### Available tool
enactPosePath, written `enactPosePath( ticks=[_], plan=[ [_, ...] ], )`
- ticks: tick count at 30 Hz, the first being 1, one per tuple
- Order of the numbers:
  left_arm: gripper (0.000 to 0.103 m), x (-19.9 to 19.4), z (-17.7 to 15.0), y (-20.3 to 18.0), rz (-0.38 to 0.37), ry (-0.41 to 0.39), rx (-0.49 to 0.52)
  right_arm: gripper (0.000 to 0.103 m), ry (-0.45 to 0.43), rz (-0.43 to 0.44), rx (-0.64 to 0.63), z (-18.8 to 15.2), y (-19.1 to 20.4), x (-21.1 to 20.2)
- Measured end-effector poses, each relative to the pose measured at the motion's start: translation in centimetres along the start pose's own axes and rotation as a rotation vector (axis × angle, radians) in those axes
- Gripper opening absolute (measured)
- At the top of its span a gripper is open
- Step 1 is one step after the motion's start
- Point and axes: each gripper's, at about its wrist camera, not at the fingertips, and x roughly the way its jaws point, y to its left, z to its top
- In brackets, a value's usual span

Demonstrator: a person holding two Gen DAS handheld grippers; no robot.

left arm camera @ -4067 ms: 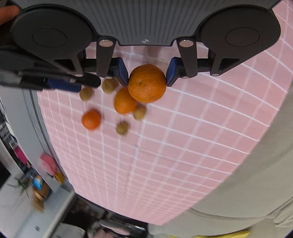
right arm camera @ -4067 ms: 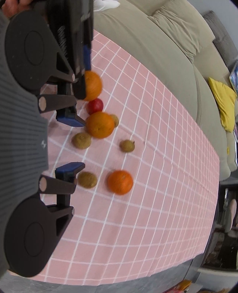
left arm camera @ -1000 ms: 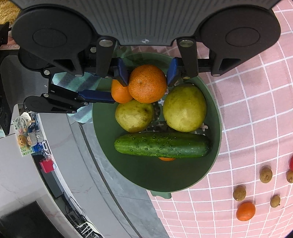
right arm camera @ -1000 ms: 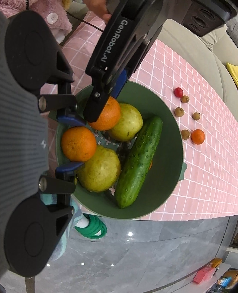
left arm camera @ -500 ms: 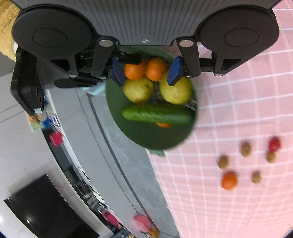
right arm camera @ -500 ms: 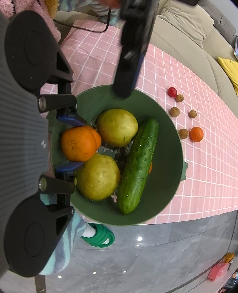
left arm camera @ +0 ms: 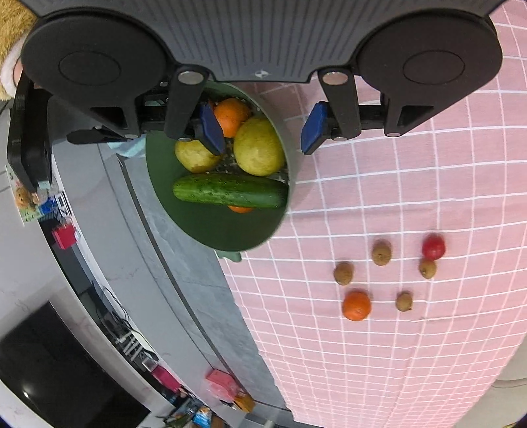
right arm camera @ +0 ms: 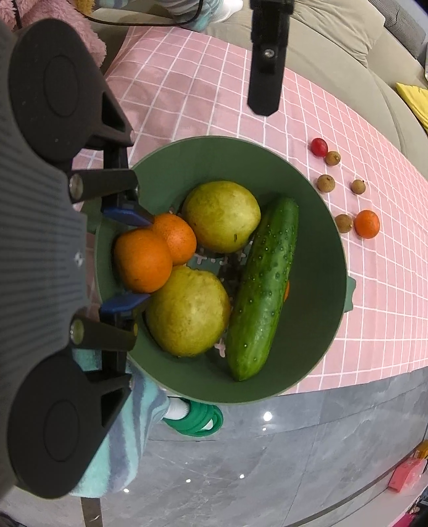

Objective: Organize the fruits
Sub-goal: 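Move both tools back to the remaining fruit on the tablecloth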

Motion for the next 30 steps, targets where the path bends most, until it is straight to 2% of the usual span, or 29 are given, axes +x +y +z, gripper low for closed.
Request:
enactPosePath(
  ticks=[4,7,13,19,25,30],
  plan=[
    [0.063,-0.9,-0.1,0.2,0.022,-0.036,0.001,0.054,-0.031,-0.016,-0.009,-0.1,0.4,-1.1],
    [0.063,-1.7,0.0,0.5,0.033,-0.069,-0.002,0.057,-0.073,-0.040,-0.024,-0.1,1.1,-2.4],
    [0.063,-3.5,0.0,1.7,0.099,-0.163,-0.015,0.058,-0.244,-0.069,-0.004,0.6,2.4,-5.3],
    [0.060,-4.5,0.5,3.4,0.103,-0.239,-0.079,0.057,-0.370,-0.001,0.077,2.0,3.3,-5.6],
    [0.056,-4.0,0.8,4.3,0.200,-0.263,-0.081,0.057,-0.415,0.034,0.071,5.1,5.4,-4.2],
    [0.053,-3.7,1.2,5.3,0.191,-0.275,-0.104,0.056,-0.409,0.036,-0.004,7.6,7.1,-2.6]
  ],
)
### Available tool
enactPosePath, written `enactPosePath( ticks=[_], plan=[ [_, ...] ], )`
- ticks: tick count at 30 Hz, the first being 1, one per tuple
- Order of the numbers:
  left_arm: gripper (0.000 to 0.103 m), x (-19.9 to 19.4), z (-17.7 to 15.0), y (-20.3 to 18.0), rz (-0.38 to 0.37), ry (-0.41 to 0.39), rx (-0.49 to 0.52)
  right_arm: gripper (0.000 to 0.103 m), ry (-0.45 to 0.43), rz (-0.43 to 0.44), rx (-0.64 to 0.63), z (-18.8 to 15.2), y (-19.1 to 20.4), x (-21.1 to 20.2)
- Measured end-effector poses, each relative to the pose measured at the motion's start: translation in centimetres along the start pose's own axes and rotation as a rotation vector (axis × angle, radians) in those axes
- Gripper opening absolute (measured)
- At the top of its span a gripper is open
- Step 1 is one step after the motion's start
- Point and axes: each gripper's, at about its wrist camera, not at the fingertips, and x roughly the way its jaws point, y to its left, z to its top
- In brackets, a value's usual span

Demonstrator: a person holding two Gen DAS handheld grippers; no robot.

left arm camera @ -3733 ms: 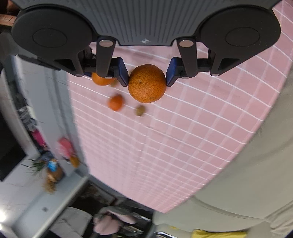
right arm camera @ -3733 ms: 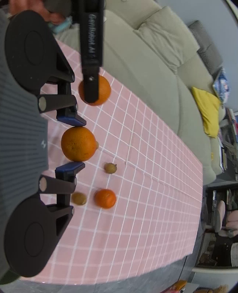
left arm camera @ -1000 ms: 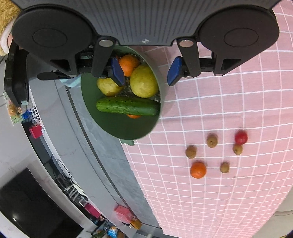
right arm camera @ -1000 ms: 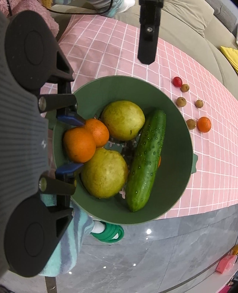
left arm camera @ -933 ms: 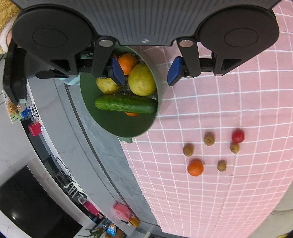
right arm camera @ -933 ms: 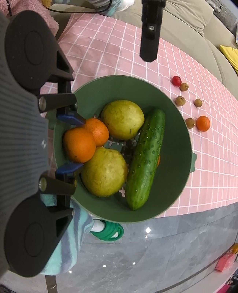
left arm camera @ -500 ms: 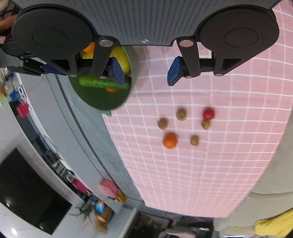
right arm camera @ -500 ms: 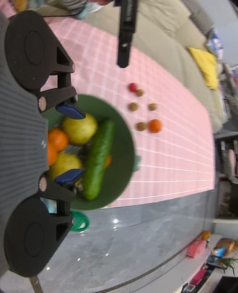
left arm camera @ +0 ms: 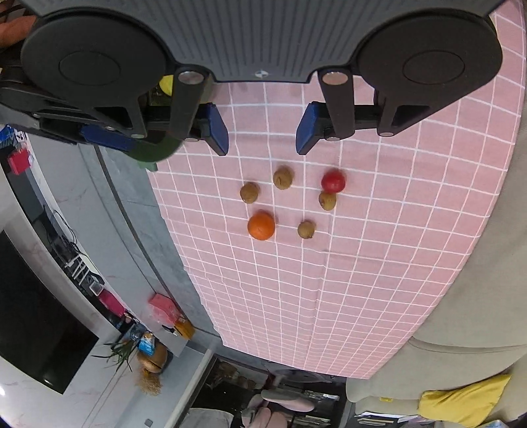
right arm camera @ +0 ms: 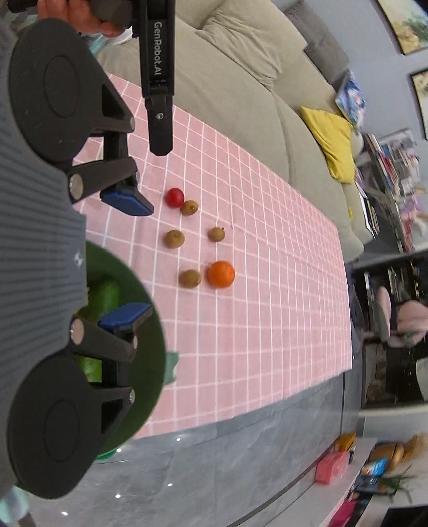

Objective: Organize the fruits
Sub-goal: 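Move both tools back to the remaining fruit on the tablecloth, then grasp a longan with the right tool while the left tool grasps another longan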

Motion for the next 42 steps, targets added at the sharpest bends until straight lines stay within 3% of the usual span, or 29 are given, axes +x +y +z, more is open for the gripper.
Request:
enactPosePath(
  ticks=[4,11,15,17,25,32,38,42],
  plan=[
    [0.049,1.1,0.8,-0.1,0.021,-0.003,0.034,0.050,0.020,-0.009,-0.067,1.4,0.1,1.9],
    [0.047,4.1,1.5,-1.6,0.060,0.002,0.168,0.039,0.082,0.006,-0.065,4.3,-1.0,6.1],
    [0.044,6.7,1.5,-1.4,0.052,0.041,0.160,0.038,0.127,0.008,-0.070,5.3,-1.3,8.9],
    [0.044,8.0,1.4,-0.9,0.041,0.058,0.129,0.032,0.153,0.011,-0.073,5.7,-1.5,10.3],
    [0.044,11.4,1.1,0.5,0.054,0.069,0.055,0.030,0.214,0.012,-0.062,6.6,-2.3,15.1],
    [0.044,12.7,0.7,-0.4,0.115,0.070,0.162,0.030,0.265,0.020,-0.063,6.9,-3.1,18.0],
    [0.044,13.6,0.7,-0.6,0.104,0.070,0.147,0.030,0.270,0.023,-0.083,7.1,-3.0,18.7],
    [0.038,14.0,1.1,-1.0,0.103,0.070,0.158,0.030,0.290,0.031,-0.079,7.0,-3.2,19.4]
  ],
)
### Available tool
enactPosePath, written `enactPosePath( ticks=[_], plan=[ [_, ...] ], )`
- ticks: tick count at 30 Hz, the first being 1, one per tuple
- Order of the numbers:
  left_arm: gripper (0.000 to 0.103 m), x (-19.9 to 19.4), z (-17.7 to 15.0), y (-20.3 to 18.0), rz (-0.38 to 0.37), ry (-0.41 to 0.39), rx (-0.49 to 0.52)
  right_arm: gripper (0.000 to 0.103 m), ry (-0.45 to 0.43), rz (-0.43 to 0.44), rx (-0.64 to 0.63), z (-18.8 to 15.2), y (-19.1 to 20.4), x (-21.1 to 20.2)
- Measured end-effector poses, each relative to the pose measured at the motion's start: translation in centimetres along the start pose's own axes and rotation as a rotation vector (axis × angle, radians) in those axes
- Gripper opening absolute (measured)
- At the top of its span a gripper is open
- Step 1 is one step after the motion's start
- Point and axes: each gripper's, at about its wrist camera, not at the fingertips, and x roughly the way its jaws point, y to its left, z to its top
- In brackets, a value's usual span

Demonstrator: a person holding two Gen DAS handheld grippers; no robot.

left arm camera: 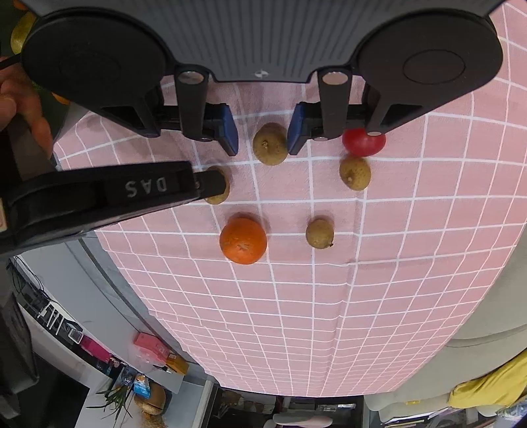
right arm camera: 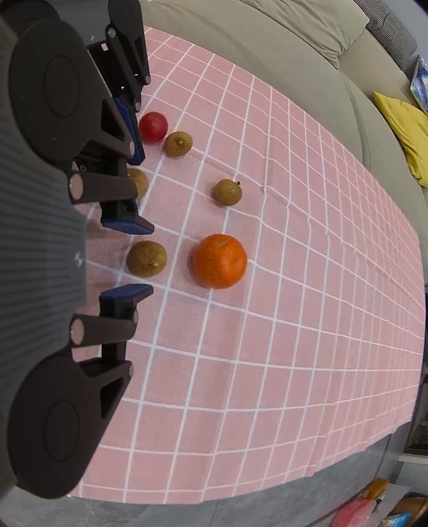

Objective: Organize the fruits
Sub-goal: 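Grasp a longan with the right tool while the left tool grasps another longan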

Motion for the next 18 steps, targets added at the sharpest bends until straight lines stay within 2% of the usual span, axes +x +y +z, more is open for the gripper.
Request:
enactPosePath(
  ticks=[10,18],
  plan=[
    [0.027,0.8,0.3,0.5,-0.004,0.012,-0.035,0.021,0.020,0.012,0.018,-0.1,-0.2,1.2],
    [0.026,-0.3,0.3,0.9,-0.011,-0.003,-0.057,0.020,0.002,0.003,0.000,-0.5,0.2,0.5]
  ],
)
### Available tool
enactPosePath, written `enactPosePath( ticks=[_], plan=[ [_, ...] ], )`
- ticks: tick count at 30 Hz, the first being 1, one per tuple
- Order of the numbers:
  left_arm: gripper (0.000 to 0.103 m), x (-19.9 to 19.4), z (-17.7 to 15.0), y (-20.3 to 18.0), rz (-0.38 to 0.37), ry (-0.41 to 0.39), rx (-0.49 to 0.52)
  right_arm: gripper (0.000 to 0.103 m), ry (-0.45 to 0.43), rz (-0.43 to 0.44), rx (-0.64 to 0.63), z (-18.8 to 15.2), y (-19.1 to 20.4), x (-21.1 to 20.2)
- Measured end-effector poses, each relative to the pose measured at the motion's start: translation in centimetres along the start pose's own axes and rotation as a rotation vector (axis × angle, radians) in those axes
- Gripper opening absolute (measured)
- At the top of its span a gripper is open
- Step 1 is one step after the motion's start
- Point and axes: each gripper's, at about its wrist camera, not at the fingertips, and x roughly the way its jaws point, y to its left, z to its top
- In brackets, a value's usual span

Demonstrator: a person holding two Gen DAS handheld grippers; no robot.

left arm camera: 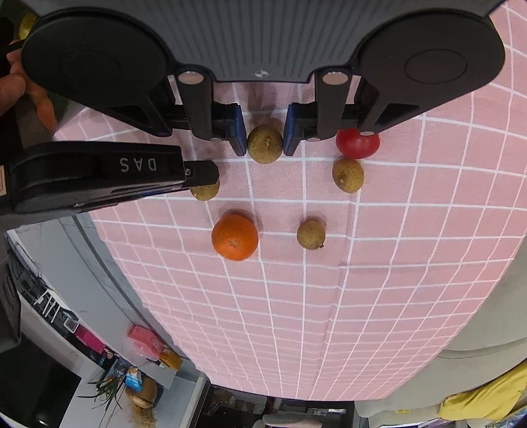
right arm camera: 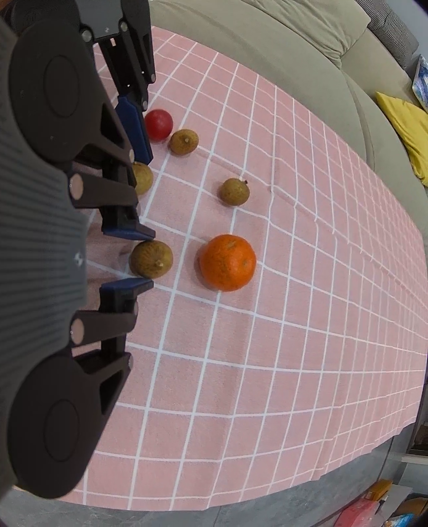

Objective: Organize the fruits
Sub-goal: 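Grasp a longan with the right tool while the left tool grasps another longan, then carry both longans into the colander and open both tools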

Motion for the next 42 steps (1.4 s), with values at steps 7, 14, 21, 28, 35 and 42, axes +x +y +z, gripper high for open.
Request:
enactPosePath(
  ticks=[7,14,21,28,35,42],
  plan=[
    [0.026,-3.8,0.4,-0.1,-0.031,-0.045,0.002,0.020,-0.058,0.019,0.013,-0.8,0.8,-3.7],
    [0.026,-8.8,-0.1,-0.9,-0.094,-0.088,0.017,0.020,-0.139,0.040,0.037,-3.5,2.1,-9.9],
    [0.026,-12.1,-1.2,-2.7,-0.244,-0.102,0.037,0.020,-0.189,0.023,0.052,-8.6,2.2,-16.1],
    [0.026,-12.4,-3.0,-5.8,-0.351,-0.036,0.142,0.020,-0.176,-0.034,0.073,-14.2,1.0,-20.1],
    [0.026,-10.9,-6.4,-9.2,-0.398,0.087,0.278,0.020,-0.128,-0.076,0.095,-18.3,-0.3,-20.2],
    [0.026,-8.7,-8.1,-11.0,-0.381,0.199,0.375,0.020,-0.104,-0.081,0.108,-19.4,-1.2,-19.8]
  ],
)
